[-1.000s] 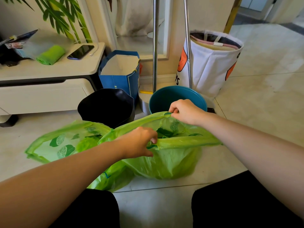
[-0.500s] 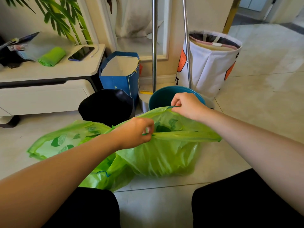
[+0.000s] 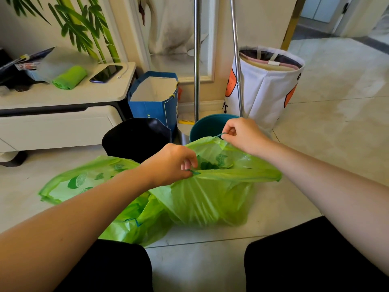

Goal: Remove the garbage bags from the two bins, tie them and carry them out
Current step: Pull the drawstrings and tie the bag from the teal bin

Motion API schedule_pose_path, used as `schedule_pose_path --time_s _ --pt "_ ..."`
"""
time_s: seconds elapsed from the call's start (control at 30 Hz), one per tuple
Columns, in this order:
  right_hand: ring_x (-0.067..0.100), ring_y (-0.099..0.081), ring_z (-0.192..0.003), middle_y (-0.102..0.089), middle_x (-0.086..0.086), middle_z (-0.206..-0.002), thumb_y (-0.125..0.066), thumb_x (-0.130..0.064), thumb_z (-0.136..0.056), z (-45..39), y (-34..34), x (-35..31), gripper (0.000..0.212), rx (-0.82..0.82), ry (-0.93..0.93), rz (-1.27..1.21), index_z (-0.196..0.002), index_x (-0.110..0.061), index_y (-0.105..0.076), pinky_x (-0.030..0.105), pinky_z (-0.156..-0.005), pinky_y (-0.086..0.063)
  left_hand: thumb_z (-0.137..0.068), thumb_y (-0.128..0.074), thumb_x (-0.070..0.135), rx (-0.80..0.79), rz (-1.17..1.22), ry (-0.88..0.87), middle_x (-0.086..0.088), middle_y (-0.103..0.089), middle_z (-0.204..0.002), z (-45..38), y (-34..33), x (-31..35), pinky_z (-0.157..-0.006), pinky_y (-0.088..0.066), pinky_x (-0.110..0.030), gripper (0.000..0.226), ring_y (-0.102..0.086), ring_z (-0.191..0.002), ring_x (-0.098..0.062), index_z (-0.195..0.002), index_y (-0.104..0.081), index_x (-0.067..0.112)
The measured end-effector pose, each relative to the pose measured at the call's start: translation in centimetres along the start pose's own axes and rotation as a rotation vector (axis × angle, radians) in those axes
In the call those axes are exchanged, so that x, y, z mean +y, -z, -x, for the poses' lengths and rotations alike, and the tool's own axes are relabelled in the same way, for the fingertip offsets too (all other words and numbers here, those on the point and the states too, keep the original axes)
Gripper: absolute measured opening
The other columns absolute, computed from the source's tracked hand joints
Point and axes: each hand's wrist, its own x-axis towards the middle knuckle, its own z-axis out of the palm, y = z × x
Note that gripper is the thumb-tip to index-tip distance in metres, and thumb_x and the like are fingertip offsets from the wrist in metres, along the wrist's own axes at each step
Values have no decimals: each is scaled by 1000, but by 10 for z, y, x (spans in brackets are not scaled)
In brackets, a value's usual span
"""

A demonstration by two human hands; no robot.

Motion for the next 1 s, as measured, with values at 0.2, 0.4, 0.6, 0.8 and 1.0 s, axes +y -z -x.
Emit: schedule_pose_path --time_s 0.2,0.4,0.6,0.8,1.0 --pt "16 -60 -75 -62 -9 -71 -60 -18 -85 0 4 2 6 48 -20 -35 -81 -16 -65 34 -75 -53 -85 -64 15 42 9 85 10 -62 -80 2 9 2 -64 -39 -5 8 -56 -70 3 -85 -67 22" --pt "20 -65 -81 -71 3 -79 -57 -18 -89 1 7 -9 5 145 -62 -177 -86 -16 -60 32 -78 -51 -88 -63 16 75 167 127 6 -72 -75 0 12 6 -77 -51 -19 3 -65 -72 0 -87 -63 19" --pt "22 -63 -76 -61 -3 -71 -57 -20 -91 9 20 -32 7 184 -27 -262 -86 -16 -60 33 -75 -52 -87 -65 16 229 269 108 6 -70 -73 1 27 17 -68 -52 -22 5 -62 -64 -1 -85 -62 20" --pt "20 -58 -72 -60 2 -76 -60 -17 -90 20 50 -66 8 295 95 -407 -90 -9 -62 41 -75 -55 -88 -62 8 627 559 61 -5 -69 -76 2 49 35 -67 -58 -35 3 -67 -63 -16 -88 -61 11" --pt "21 -59 -71 -66 17 -83 -57 -21 -91 29 66 -76 14 402 43 -553 -92 -8 -62 50 -78 -55 -87 -61 3 778 640 4 -11 -70 -82 2 57 47 -74 -58 -27 6 -71 -75 -17 -90 -63 8"
